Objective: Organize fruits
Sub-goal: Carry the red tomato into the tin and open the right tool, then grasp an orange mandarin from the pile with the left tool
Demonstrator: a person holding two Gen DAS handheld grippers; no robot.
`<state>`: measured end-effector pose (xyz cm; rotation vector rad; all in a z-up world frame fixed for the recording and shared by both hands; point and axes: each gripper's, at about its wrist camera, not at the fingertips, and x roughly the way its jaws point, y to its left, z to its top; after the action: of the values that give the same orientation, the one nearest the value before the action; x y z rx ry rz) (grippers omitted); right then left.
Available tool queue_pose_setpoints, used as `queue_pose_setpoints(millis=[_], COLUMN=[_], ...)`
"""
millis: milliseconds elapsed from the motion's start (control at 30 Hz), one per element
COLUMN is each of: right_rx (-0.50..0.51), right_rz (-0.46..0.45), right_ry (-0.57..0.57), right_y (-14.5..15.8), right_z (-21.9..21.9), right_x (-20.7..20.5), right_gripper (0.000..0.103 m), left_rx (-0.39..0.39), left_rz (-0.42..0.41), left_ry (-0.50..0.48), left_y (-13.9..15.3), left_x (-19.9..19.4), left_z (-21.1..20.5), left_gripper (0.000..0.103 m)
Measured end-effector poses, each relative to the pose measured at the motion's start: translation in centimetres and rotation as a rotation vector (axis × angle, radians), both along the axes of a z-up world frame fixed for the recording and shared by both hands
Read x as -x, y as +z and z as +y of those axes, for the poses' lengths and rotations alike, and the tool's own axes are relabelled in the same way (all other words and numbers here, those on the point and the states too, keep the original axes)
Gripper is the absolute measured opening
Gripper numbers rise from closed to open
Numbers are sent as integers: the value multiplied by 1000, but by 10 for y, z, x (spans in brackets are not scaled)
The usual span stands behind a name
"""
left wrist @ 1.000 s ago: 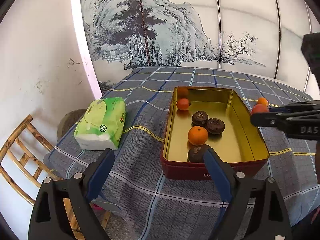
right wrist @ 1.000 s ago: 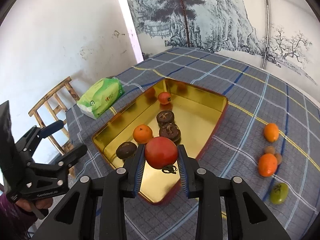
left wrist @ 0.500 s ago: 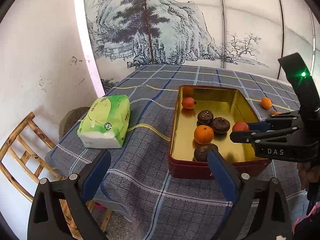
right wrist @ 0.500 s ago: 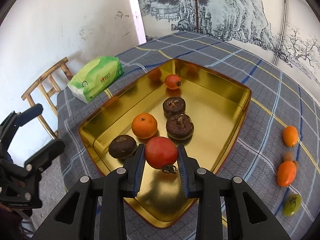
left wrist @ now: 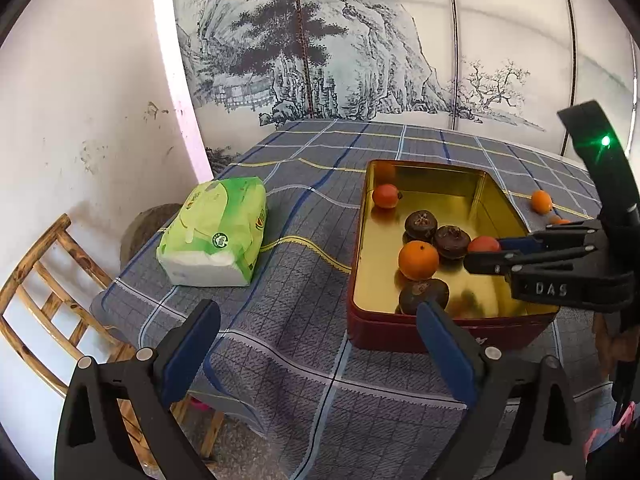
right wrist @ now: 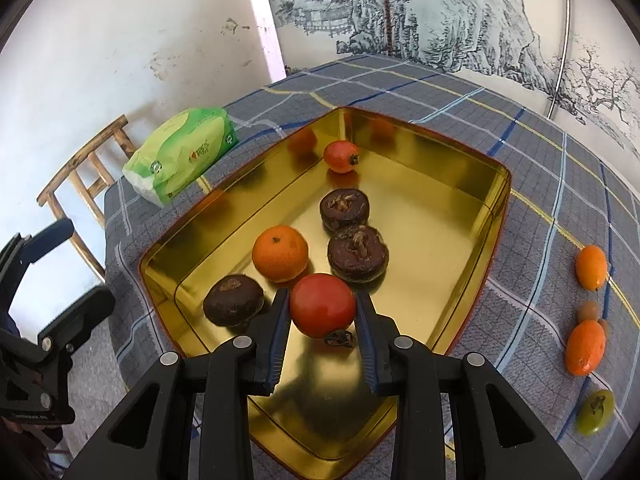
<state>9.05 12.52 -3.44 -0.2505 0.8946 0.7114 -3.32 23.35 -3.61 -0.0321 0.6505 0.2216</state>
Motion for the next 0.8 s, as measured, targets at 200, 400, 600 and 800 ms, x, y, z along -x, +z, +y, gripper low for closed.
queue_pose_setpoints(millis=[200,400,600,800], right_rx=[-68,-150,-173,-146], right_rz=[-17,-70,-140,-105], right_ry=[-21,-44,-130,-328], right_y=[17,45,59,40], right_z=[-8,-28,-81,-177], right_x=[-1,8,24,21], right_gripper=[34,34,45,52], left_rx=[3,-1,-20,-45], left_rz=[5,5,0,-3], left_ry=[8,7,0,-23], left_y=[-1,0,5,13], left_x=[2,2,6,8], left_z=[1,1,-3,-16], left_gripper=[98,98,99,100])
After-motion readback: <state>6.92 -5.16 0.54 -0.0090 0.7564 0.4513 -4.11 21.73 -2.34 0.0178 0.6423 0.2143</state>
